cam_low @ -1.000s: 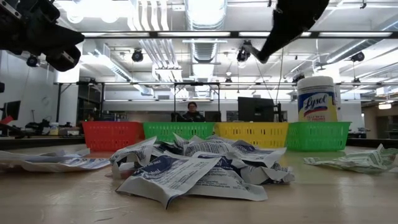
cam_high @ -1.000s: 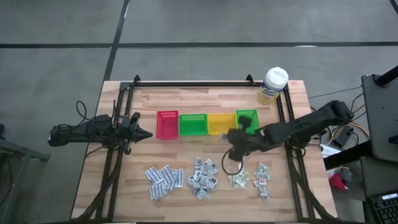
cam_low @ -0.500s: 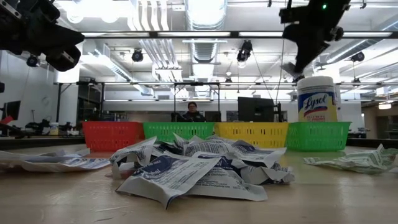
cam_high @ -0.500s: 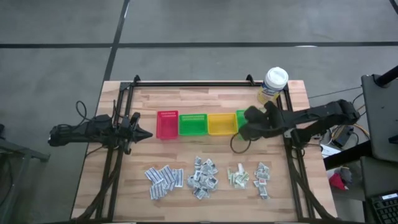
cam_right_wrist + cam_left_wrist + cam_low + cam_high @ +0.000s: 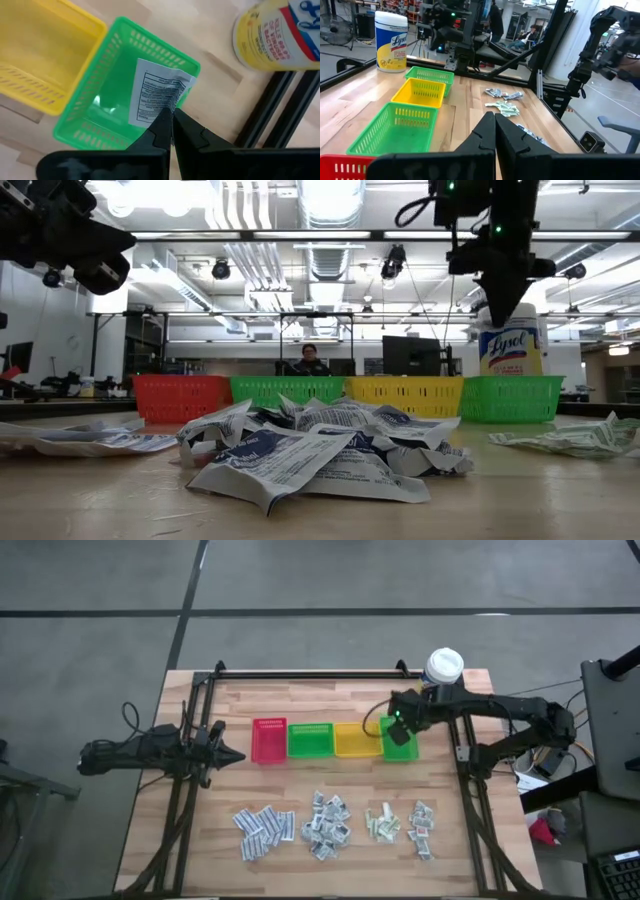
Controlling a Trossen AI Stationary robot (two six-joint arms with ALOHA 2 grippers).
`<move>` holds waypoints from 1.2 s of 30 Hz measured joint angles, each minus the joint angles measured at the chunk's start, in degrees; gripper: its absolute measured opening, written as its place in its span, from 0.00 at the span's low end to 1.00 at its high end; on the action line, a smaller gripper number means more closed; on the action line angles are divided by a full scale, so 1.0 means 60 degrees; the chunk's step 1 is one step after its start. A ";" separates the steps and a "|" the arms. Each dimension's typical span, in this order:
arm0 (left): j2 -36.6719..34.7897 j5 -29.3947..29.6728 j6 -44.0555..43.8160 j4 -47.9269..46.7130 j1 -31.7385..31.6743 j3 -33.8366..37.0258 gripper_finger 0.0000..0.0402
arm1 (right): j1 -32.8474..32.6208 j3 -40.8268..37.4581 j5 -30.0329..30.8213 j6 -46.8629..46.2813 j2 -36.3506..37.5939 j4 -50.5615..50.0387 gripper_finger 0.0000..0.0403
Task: Pick & Place First Aid Supplies
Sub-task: Put the blue alcohol pad into the right green bin
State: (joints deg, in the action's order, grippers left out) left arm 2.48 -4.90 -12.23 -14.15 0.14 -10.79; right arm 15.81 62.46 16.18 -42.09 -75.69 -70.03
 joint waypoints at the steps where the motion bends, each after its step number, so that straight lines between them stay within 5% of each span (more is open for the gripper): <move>1: 0.0000 0.0003 -0.0003 0.0000 -0.0003 0.0000 0.00 | 0.0209 0.0000 -0.0104 0.0110 -0.0032 0.0012 0.02; 11: 0.0000 0.0003 -0.0002 0.0000 -0.0003 0.0000 0.00 | 0.1354 0.0000 -0.0319 0.0555 -0.0435 0.0371 0.02; 36: 0.0000 -0.0001 -0.0039 -0.0004 -0.0003 0.0000 0.00 | 0.1270 0.0000 -0.1034 0.1345 -0.3361 0.0824 0.02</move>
State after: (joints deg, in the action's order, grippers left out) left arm 2.48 -4.91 -12.47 -14.17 0.12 -10.79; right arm 23.43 62.46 9.97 -34.02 -95.85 -65.09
